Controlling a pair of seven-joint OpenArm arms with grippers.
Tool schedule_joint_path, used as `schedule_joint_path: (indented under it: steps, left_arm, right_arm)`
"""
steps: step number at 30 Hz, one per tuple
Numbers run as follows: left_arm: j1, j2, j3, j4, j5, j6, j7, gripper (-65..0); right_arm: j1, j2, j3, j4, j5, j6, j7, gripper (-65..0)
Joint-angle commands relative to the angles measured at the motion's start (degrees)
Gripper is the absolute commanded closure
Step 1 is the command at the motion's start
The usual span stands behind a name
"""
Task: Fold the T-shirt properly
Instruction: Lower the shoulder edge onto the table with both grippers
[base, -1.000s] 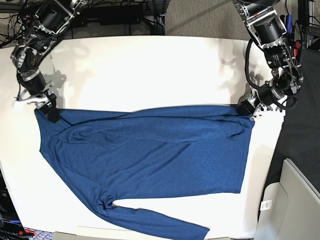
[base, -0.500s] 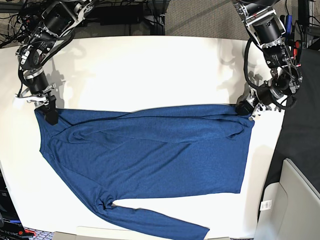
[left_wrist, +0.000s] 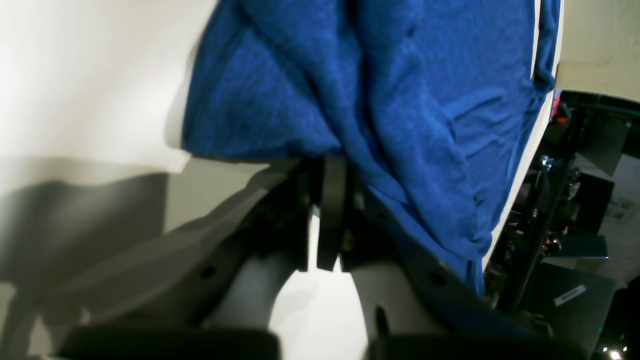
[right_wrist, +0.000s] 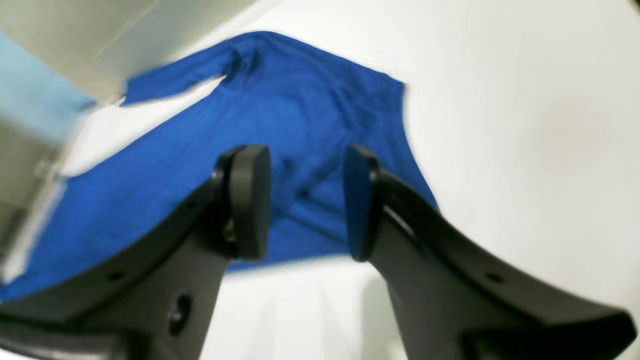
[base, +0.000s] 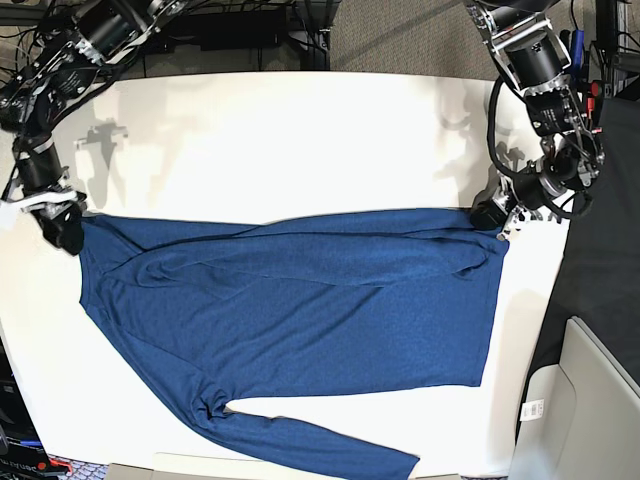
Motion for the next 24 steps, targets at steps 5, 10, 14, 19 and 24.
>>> schedule_joint_path:
  steps: [5,10,14,19,24]
  left_arm:
    - [-1.0,-0.8,-0.1,0.7,-1.2,-0.2,0.7,-0.3]
    - [-1.1,-0.9,-0.1,0.7,-1.2,-0.2,0.7,-0.4]
    - [-1.0,-1.0,-0.1,0.7,-1.2,-0.2,0.7,-0.4]
    - [-1.0,-1.0,-0.1,0.7,-1.2,-0.2,0.7,-0.4]
    - [-1.0,-1.0,-0.1,0.7,-1.2,-0.2,0.8,-0.4]
  right_arm:
    - [0.7,-2.7,-0.1,2.0,-8.8,-5.8,2.5,-15.5]
    - [2.2,-5.1,0.0,2.1,-12.9,-11.2,3.5,-20.2]
    - [3.3,-6.9,0.3,1.9,-16.4,-17.7,3.7,-23.2]
    - [5.3,-8.4,0.3,0.6,-16.6,-19.1,3.6,-23.5]
    - [8.0,-8.7,2.8,-3.7,-16.4,-19.2,3.3,-23.5]
